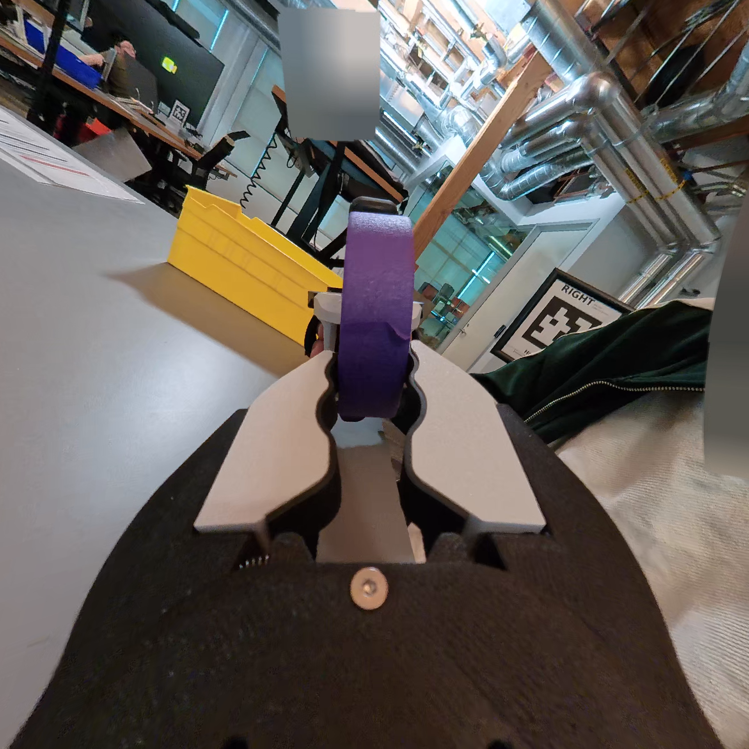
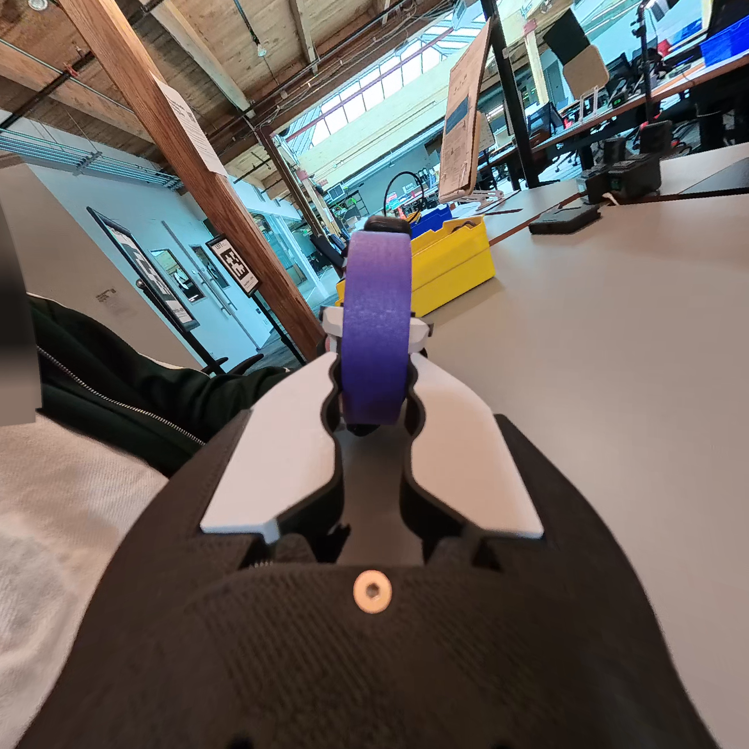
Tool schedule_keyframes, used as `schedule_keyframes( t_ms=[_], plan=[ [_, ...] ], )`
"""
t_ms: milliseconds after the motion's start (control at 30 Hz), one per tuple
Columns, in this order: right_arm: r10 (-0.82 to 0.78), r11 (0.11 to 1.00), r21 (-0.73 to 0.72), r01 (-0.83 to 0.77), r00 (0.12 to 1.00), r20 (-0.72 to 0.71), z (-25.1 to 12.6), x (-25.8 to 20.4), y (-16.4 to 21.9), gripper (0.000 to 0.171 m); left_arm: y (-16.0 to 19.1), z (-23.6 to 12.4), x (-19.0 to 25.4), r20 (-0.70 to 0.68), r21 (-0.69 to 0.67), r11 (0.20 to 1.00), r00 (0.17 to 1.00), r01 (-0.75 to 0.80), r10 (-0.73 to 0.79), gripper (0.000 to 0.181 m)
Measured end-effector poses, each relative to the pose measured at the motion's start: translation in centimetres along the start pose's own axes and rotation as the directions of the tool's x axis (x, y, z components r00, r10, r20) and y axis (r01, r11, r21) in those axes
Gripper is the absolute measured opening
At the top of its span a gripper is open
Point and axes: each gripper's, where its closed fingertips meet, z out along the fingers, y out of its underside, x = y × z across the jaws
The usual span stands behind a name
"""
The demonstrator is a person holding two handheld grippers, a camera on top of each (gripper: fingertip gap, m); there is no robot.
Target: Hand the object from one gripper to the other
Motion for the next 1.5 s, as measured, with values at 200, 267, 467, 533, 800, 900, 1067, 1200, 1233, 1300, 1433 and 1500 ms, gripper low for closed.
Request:
schedule_keyframes(
  t_ms=[200,267,467,533,800,900,1067,1200,1233,1300,1433,1500],
  plan=[
    [-0.035,0.999,0.014,0.035,0.999,-0.021,-0.3,-0.1,-0.6,0.029,0.1,0.0,-0.6,0.037,-0.004,1.0,0.999,0.009,-0.009,0.042],
    [-0.024,0.999,0.026,0.024,1.0,-0.016,-0.4,-0.1,-0.8,0.029,-0.1,-0.1,-0.6,0.037,0.011,1.0,0.999,0.003,-0.003,0.047],
    [0.001,0.999,0.051,0.0,1.0,-0.018,-0.8,0.2,-1.2,0.029,-0.6,-0.4,-0.7,0.029,0.038,0.999,0.999,0.02,-0.021,0.05],
    [0.017,0.998,0.062,-0.016,1.0,-0.013,-0.9,0.3,-1.3,0.029,-0.7,-0.4,-0.6,0.028,0.04,0.999,0.999,0.02,-0.021,0.051],
    [0.036,0.997,0.07,-0.035,0.999,-0.012,-1.1,0.5,-1.3,0.029,-0.6,-0.4,-0.6,0.023,0.038,0.999,0.999,0.022,-0.023,0.051],
    [0.048,0.996,0.074,-0.047,0.999,-0.01,-1.2,0.6,-1.4,0.029,-0.7,-0.5,-0.6,0.023,0.037,0.999,0.999,0.025,-0.025,0.05],
    [0.057,0.995,0.085,-0.057,0.998,-0.005,-1.3,0.6,-1.5,0.028,-0.7,-0.4,-0.7,0.025,0.035,0.999,0.999,0.025,-0.026,0.05],
    [0.055,0.995,0.084,-0.055,0.998,-0.005,-1.3,0.6,-1.5,0.029,-0.7,-0.4,-0.7,0.021,0.036,0.999,0.999,0.027,-0.028,0.05],
    [0.05,0.996,0.078,-0.049,0.999,-0.011,-1.3,0.7,-1.4,0.029,-0.7,-0.4,-0.7,0.022,0.037,0.999,0.999,0.026,-0.027,0.05],
    [0.042,0.997,0.071,-0.04,0.999,-0.024,-1.3,0.8,-1.3,0.029,-0.8,-0.5,-0.7,0.027,0.04,0.999,0.999,0.024,-0.026,0.05],
    [0.023,0.999,0.05,-0.021,0.998,-0.053,-1.2,1.0,-1.0,0.029,-1.0,-0.7,-1.1,0.048,0.05,0.999,0.999,0.021,-0.024,0.049],
    [0.009,0.999,0.034,-0.006,0.998,-0.066,-1.1,1.1,-0.8,0.029,-1.0,-0.8,-1.4,0.069,0.052,0.999,0.997,0.017,-0.02,0.05]
  ],
)
